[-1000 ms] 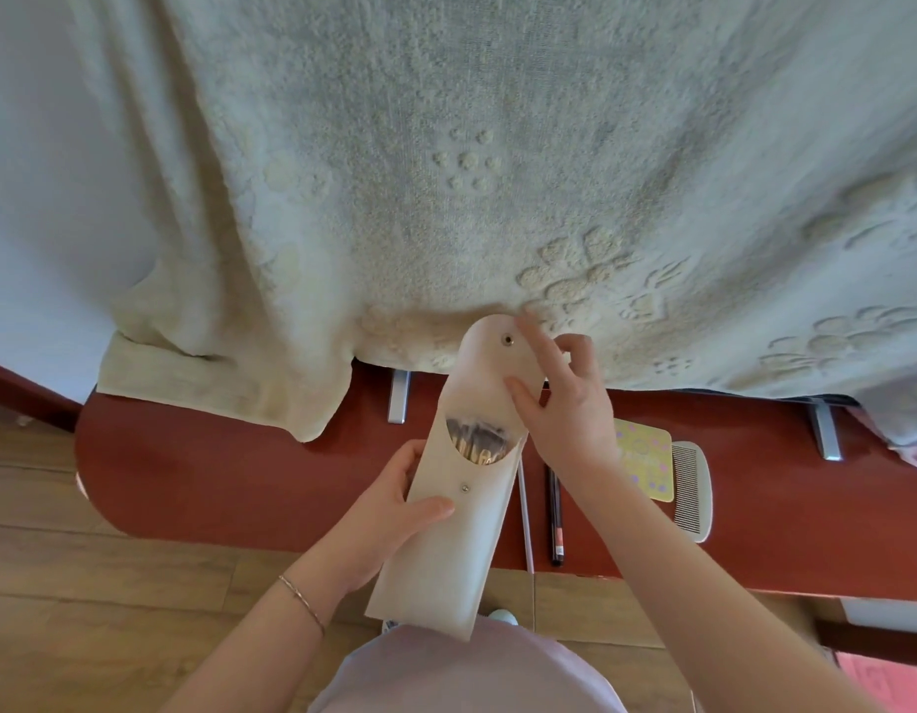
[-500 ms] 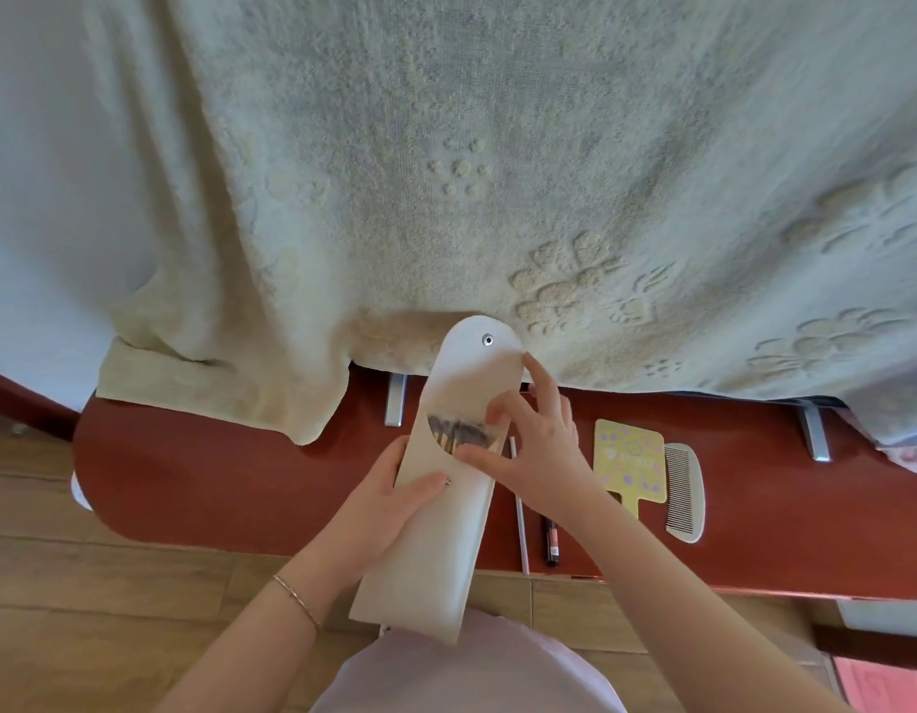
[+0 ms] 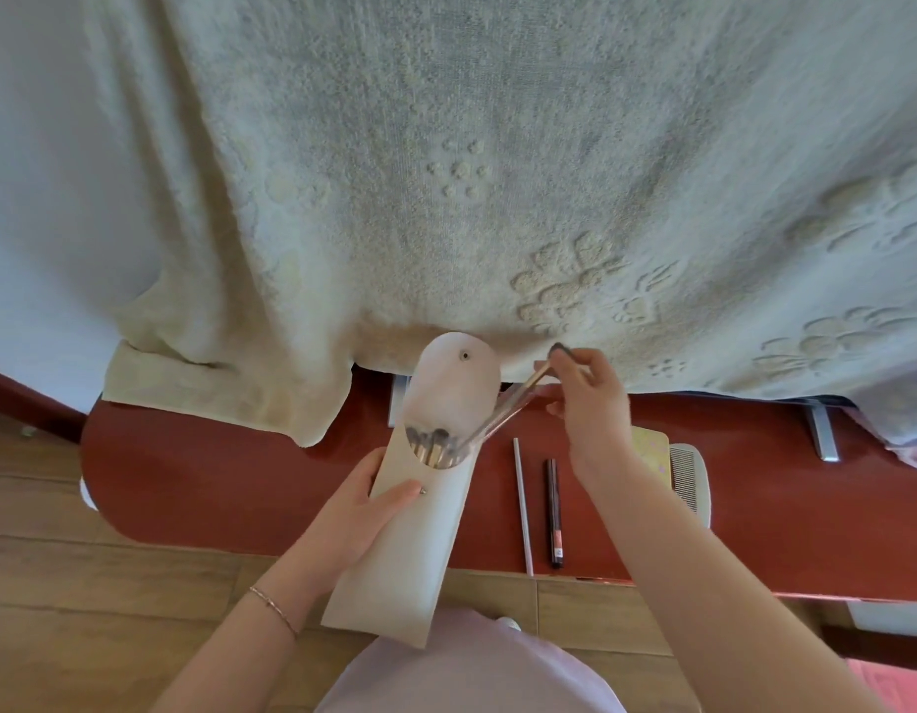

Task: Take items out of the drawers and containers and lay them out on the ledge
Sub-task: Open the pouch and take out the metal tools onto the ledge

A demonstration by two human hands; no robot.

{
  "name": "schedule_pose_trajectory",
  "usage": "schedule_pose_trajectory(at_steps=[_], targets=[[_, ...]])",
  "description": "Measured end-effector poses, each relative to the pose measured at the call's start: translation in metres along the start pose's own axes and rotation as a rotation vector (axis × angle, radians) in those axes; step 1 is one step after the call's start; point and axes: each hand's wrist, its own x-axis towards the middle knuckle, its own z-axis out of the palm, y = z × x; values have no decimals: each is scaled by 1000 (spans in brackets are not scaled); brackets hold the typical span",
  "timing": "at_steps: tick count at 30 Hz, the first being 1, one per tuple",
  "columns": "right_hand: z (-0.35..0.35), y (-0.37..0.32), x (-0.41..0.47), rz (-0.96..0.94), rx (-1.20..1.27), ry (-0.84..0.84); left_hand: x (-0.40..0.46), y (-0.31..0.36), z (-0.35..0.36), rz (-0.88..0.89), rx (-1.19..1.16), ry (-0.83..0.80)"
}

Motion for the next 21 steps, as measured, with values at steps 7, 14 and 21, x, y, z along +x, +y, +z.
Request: schedule_pose_trajectory(at_steps=[7, 14, 21], targets=[[-23, 0, 25, -6, -79, 90, 1, -6, -14, -9, -62, 123], [12, 61, 12, 100, -479, -230, 4, -6, -8, -20, -73, 152], [22, 69, 18, 94, -562, -198, 8, -5, 4, -61, 9, 145]])
